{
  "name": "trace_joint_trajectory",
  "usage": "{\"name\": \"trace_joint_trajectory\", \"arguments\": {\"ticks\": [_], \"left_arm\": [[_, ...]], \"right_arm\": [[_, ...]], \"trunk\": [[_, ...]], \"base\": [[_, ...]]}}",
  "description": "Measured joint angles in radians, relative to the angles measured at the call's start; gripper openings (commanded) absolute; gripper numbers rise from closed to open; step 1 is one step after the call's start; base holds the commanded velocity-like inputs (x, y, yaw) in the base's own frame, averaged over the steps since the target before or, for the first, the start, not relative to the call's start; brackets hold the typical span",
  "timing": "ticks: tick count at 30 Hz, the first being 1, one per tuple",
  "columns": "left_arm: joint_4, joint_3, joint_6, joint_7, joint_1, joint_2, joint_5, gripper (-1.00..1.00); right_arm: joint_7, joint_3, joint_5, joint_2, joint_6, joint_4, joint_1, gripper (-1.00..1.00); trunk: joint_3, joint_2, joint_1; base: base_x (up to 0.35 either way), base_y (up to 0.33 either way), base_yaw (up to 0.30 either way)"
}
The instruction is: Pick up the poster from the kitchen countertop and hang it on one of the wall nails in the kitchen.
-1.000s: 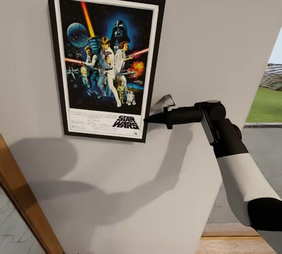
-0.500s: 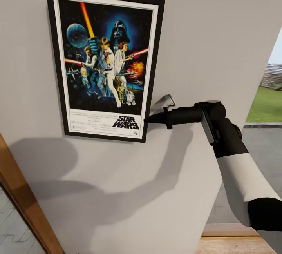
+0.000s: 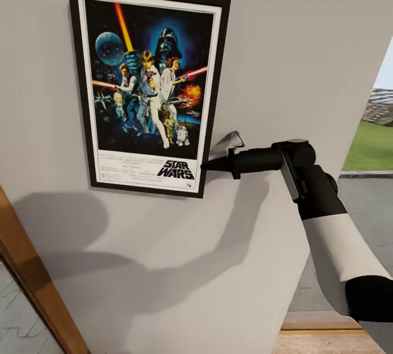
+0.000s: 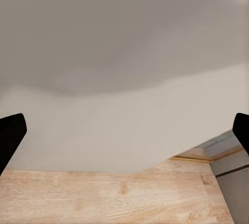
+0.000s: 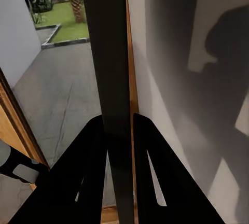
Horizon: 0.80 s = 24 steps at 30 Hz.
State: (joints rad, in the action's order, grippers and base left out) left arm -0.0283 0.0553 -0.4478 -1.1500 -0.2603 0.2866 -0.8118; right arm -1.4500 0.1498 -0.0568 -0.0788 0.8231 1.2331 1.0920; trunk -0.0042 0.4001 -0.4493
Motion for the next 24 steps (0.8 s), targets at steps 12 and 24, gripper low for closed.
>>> {"name": "trace_joint_trajectory", "arguments": {"ticks": [12,24], "left_arm": [[0.000,0.000,0.000,0.000,0.000,0.000,0.000,1.00],[0.000,0.000,0.000,0.000,0.000,0.000,0.000,1.00]], "right_arm": [[0.003,0.000,0.004,0.000,0.012,-0.002,0.000,-1.00],[0.006,0.000,0.009,0.000,0.021,-0.003,0.000,-1.00]], "trunk": [[0.000,-0.001,0.000],[0.000,-0.001,0.000]], "base": [[-0.025,0.000,0.000],[-0.047,0.000,0.000]]}}
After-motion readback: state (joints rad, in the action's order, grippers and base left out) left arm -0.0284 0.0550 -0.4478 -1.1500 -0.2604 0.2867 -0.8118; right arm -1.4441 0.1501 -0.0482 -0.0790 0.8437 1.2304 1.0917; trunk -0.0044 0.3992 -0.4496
